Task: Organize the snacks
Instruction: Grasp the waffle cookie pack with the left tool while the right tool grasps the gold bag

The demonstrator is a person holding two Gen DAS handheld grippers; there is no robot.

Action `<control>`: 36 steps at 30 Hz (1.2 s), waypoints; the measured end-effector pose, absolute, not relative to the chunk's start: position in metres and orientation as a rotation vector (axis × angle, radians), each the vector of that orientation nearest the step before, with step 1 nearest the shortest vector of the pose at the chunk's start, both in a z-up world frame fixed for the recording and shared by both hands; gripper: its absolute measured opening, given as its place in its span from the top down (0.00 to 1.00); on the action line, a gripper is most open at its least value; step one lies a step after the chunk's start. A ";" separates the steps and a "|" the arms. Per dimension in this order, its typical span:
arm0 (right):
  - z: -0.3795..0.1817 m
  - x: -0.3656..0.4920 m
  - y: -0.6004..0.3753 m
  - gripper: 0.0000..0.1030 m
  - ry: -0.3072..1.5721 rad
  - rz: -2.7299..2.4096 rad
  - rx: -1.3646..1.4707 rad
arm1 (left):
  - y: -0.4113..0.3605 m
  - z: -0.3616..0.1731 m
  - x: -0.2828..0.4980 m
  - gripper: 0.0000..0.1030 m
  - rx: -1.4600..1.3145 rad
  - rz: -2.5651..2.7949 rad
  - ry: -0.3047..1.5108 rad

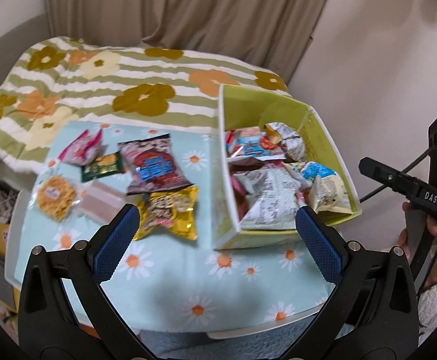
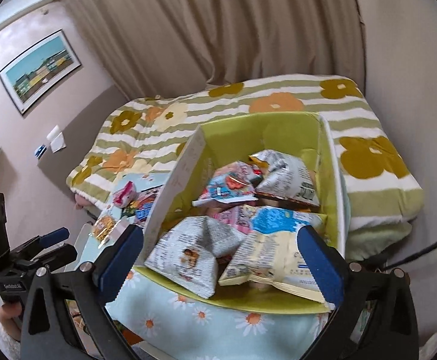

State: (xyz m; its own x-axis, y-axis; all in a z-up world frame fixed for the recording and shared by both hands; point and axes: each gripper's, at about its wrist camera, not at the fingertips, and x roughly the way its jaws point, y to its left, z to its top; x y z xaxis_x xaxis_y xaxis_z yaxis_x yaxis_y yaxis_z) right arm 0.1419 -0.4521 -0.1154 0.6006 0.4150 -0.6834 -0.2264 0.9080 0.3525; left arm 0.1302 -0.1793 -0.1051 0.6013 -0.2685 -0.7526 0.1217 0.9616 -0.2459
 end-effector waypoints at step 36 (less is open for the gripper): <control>-0.141 0.128 -0.240 0.01 0.880 0.259 0.345 | 0.064 -0.170 0.185 0.00 -0.219 -0.198 1.059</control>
